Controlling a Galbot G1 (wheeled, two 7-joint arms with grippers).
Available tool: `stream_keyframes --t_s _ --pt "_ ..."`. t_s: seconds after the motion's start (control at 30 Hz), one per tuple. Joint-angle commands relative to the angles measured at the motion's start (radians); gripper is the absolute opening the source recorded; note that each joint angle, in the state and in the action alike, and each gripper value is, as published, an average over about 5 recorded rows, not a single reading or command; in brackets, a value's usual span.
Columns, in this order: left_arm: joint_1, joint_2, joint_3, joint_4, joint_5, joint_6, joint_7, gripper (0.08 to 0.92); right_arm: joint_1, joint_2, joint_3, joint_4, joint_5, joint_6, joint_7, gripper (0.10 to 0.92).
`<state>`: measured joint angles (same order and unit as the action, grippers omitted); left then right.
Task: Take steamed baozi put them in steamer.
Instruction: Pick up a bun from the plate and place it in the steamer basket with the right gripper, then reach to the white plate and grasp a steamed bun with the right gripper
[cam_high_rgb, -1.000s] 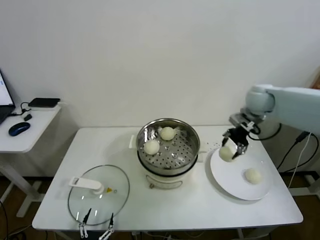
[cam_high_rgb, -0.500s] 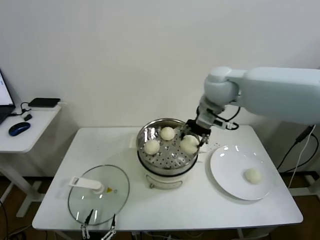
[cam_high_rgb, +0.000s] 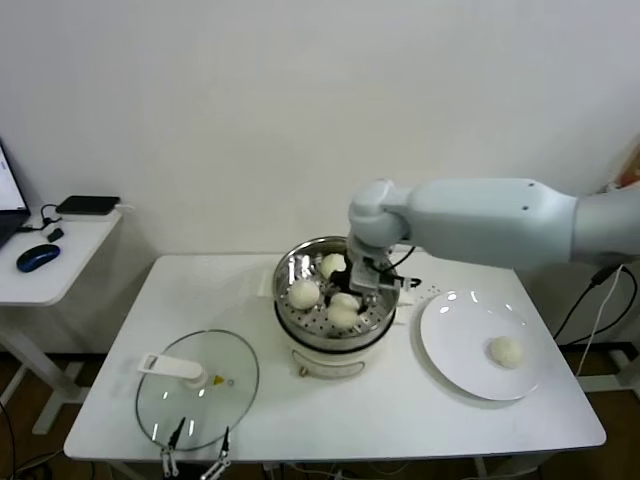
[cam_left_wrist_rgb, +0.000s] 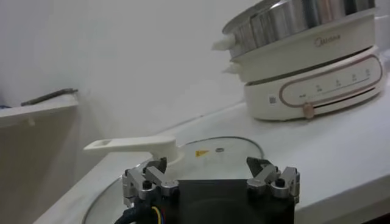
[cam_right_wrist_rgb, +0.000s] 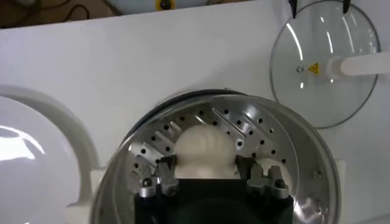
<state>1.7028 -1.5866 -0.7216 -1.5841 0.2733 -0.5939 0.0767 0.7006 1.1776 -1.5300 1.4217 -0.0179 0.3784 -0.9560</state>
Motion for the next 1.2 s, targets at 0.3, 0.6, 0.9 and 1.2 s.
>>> stream_keyframes --t_s 0.3,0.6,0.9,1.2 --pt "0.001 0.004 -0.011 0.007 -0.002 0.000 0.002 0.823 -0.037 0.105 -0.007 -0.174 0.089 0.060 -0.032 0.728" --pt "0.017 0.005 -0.010 -0.006 -0.001 0.002 0.003 0.823 0.306 -0.043 -0.268 -0.233 0.477 0.041 -0.253 0.822" --pt "0.018 0.003 0.001 -0.005 0.010 0.000 0.004 0.823 0.310 -0.281 -0.422 -0.261 0.550 -0.184 -0.300 0.823" --pt "0.012 -0.005 0.004 0.003 0.021 0.002 0.005 0.823 0.041 -0.513 -0.246 -0.289 0.304 -0.315 -0.171 0.823"
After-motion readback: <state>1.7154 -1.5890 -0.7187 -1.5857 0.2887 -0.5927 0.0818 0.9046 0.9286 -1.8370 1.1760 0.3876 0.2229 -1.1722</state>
